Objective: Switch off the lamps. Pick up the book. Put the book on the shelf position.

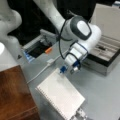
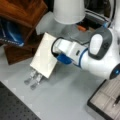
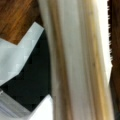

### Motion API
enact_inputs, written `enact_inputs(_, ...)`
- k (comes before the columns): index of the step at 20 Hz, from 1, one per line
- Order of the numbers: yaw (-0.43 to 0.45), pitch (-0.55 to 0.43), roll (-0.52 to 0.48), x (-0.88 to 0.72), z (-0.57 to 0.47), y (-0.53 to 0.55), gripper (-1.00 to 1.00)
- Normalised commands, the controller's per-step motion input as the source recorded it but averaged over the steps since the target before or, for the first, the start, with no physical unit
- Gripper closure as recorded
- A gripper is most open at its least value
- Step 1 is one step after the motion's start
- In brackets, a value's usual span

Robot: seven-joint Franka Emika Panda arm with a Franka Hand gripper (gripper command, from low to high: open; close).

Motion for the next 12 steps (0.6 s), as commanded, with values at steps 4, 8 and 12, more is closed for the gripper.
enact_inputs(4, -0.16, -0.112, -0.21, 0.22, -0.16, 0.16, 1.0)
enact_inputs(8, -0.153, -0.115, -0.219, 0.23, -0.18, 0.13, 1.0)
enact_inputs(12, -0.148, -0.105, -0.233, 0.22, -0.17, 0.11, 1.0)
